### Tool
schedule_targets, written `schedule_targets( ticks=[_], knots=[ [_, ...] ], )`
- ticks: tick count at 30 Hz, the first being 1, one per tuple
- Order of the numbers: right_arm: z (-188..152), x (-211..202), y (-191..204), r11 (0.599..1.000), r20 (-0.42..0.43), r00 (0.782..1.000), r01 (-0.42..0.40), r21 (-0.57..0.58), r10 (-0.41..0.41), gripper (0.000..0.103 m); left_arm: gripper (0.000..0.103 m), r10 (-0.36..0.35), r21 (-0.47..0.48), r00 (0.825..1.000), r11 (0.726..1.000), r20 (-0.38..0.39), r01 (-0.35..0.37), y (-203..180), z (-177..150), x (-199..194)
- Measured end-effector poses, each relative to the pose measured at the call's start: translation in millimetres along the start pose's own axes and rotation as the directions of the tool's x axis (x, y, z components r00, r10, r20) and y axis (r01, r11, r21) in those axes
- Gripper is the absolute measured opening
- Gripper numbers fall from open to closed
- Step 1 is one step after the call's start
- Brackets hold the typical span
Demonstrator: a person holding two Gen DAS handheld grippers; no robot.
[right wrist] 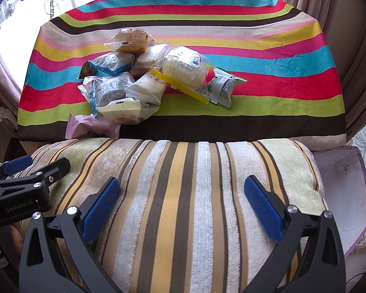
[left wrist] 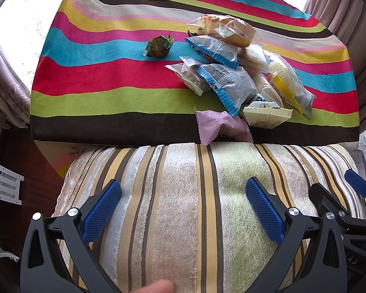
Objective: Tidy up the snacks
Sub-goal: 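Grasp the pink wrapper with the left tool while the right tool grasps a clear cake bag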
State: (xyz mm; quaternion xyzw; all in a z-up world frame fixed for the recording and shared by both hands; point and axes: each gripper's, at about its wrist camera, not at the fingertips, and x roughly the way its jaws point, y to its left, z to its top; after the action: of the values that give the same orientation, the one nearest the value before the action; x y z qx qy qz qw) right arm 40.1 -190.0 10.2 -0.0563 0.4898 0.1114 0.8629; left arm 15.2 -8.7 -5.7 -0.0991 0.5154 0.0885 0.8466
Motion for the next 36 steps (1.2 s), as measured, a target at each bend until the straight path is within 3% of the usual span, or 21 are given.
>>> schedule_targets(
  ticks=[4, 7, 9, 12, 14, 16, 25, 28, 33, 36],
  knots=[
    [-3.5, -1.0, 1.1, 1.0, 0.019, 1.0, 0.003, -0.014, -0.003, 0.102, 0.098, -0.005, 0.002, 0.999, 1.0, 0.052, 0.005, -5.1, 2.7, -8.5],
    [8.8, 9.7, -5.0, 0.996, -0.046, 0.996, -0.073, -0.052, 0.071, 0.102, 0.098, -0.095, 0.006, 0.993, 0.995, 0.077, 0.095, -5.4, 7.5, -13.1],
    [16.8, 12.4, -10.3, 0.988, -0.089, 0.988, -0.133, -0.074, 0.126, 0.102, 0.097, -0.118, -0.013, 0.99, 0.993, 0.078, 0.119, -3.8, 13.0, -11.7],
    [26.0, 10.2, -34.9, 0.983, -0.066, 0.98, -0.185, 0.017, 0.185, 0.102, 0.096, -0.147, -0.019, 0.988, 0.989, 0.054, 0.149, -4.8, 24.4, -3.7],
    [32.3, 14.2, -54.0, 0.98, -0.061, 0.98, -0.185, 0.071, 0.19, 0.102, 0.091, -0.174, -0.027, 0.984, 0.984, 0.032, 0.175, -5.9, 33.2, 3.6],
    [37.8, 20.5, -68.5, 0.969, -0.079, 0.972, -0.213, 0.124, 0.223, 0.102, 0.077, -0.187, -0.027, 0.982, 0.982, -0.002, 0.187, -6.3, 40.5, 15.4],
    [72.9, 23.0, -72.7, 0.99, -0.019, 0.99, -0.14, -0.012, 0.14, 0.102, 0.06, -0.222, 0.02, 0.969, 0.974, -0.107, 0.225, -17.6, 56.6, 49.2],
    [85.4, 33.5, -79.3, 0.992, -0.026, 0.992, -0.122, -0.03, 0.122, 0.102, 0.044, -0.232, 0.027, 0.964, 0.971, -0.132, 0.238, -21.8, 59.9, 57.0],
    [101.4, 57.9, -81.3, 0.986, -0.078, 0.986, -0.151, -0.074, 0.145, 0.102, 0.035, -0.261, 0.031, 0.956, 0.963, -0.134, 0.267, -25.1, 63.2, 60.2],
    [111.3, 67.8, -88.8, 0.978, -0.085, 0.975, -0.207, -0.008, 0.205, 0.102, 0.029, -0.28, 0.021, 0.952, 0.958, -0.124, 0.285, -23.2, 62.8, 56.7]
  ],
)
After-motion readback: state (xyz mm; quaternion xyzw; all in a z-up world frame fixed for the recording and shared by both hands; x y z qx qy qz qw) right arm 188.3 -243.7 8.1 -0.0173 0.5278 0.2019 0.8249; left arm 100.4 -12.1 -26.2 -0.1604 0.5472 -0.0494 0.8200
